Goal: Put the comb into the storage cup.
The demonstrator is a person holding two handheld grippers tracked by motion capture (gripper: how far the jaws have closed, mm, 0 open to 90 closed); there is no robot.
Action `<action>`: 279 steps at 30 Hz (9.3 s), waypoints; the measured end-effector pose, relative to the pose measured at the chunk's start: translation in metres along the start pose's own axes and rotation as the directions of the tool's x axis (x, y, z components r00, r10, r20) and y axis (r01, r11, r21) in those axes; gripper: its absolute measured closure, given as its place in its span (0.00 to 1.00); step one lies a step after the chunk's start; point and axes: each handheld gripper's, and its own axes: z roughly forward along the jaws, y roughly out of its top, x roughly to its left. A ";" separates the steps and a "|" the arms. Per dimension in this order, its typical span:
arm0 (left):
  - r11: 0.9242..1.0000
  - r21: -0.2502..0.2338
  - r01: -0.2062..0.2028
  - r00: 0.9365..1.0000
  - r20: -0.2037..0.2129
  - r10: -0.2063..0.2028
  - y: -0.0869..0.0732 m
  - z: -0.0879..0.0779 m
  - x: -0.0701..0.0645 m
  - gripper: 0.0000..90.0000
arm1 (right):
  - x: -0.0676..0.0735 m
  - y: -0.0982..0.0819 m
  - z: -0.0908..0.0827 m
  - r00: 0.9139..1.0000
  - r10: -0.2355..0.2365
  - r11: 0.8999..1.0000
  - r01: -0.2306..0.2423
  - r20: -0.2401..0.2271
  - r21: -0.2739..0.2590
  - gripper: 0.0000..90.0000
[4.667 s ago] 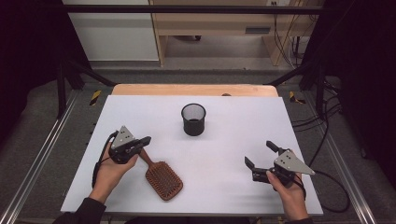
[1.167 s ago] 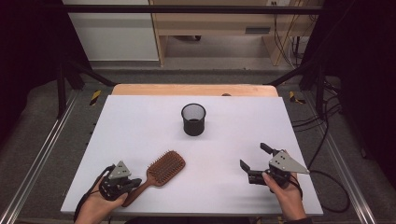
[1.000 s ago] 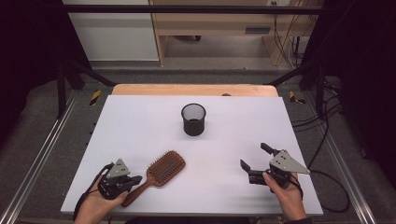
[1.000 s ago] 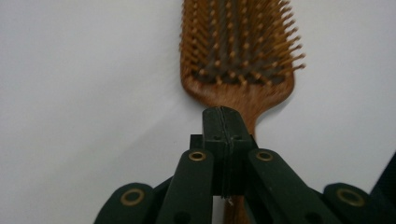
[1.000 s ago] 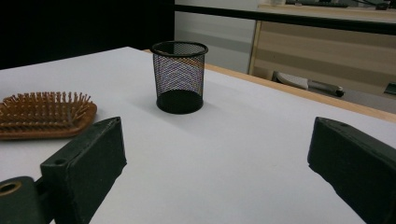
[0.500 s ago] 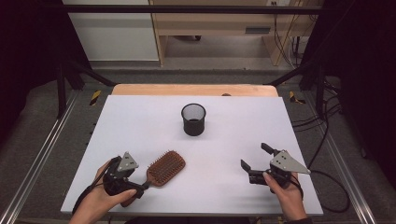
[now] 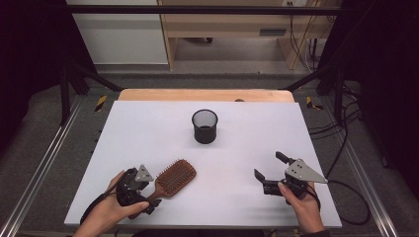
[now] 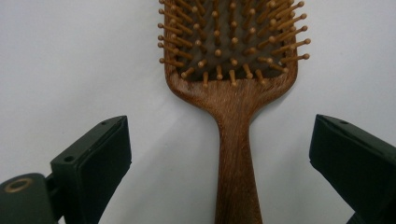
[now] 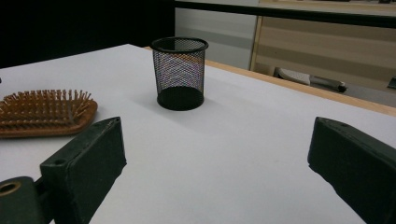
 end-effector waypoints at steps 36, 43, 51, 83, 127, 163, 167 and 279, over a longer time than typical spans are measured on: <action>0.994 0.108 -0.023 0.999 0.049 0.018 0.005 0.016 -0.003 0.69 | 0.002 -0.002 0.003 1.000 -0.003 1.000 0.003 -0.016 0.019 0.05; 0.991 0.124 -0.045 0.999 0.036 0.041 0.007 0.016 -0.008 0.74 | 0.002 -0.002 0.003 1.000 -0.004 1.000 0.004 -0.018 0.024 0.05; 0.994 0.106 -0.041 0.999 0.036 0.038 0.005 0.016 -0.008 0.77 | 0.002 -0.002 0.004 1.000 -0.007 1.000 0.008 -0.022 0.030 0.05; 0.973 -0.215 -0.082 0.995 -0.072 0.068 0.036 0.033 -0.016 0.81 | 0.015 0.001 0.013 0.997 0.051 0.997 -0.049 -0.051 0.054 0.06; 0.917 -0.387 -0.095 0.994 -0.091 0.064 0.034 0.023 -0.041 0.81 | 0.089 0.023 0.101 0.865 0.381 0.924 -0.360 -0.325 0.125 0.07; 0.880 -0.465 -0.099 0.992 -0.113 0.052 0.024 0.010 -0.033 0.81 | 0.097 0.062 0.130 0.758 0.538 0.837 -0.532 -0.370 0.128 0.29; 0.878 -0.471 -0.089 0.993 -0.107 0.043 0.023 0.010 -0.031 0.81 | 0.100 0.063 0.133 0.759 0.542 0.836 -0.532 -0.361 0.135 0.31; 0.648 -0.748 0.143 0.948 -0.085 -0.308 -0.048 -0.017 0.080 0.04 | -0.021 0.110 0.064 0.850 0.524 0.851 -0.524 -0.046 0.008 0.58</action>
